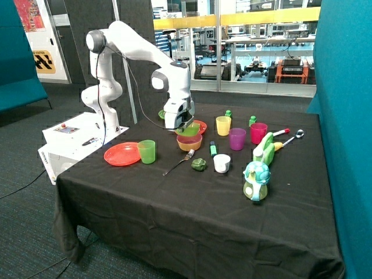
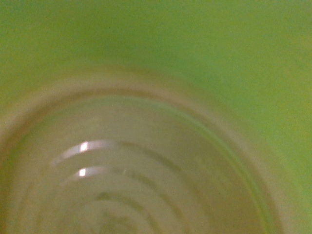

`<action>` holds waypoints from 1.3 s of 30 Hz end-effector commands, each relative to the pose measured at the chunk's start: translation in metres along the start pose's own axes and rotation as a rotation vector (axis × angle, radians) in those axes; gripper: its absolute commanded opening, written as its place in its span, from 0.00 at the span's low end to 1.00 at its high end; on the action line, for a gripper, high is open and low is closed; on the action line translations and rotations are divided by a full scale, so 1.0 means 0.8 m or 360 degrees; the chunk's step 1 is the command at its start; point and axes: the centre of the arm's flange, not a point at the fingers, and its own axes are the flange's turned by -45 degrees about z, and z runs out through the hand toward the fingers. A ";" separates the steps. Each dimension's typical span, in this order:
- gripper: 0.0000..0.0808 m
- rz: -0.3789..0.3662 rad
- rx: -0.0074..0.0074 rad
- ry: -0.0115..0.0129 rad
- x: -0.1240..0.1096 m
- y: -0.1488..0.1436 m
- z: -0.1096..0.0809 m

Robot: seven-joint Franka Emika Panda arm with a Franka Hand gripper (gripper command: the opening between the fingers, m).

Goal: Stack the bowls

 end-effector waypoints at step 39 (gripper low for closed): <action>0.00 -0.0005 -0.00007 0.00062 0.005 0.004 0.047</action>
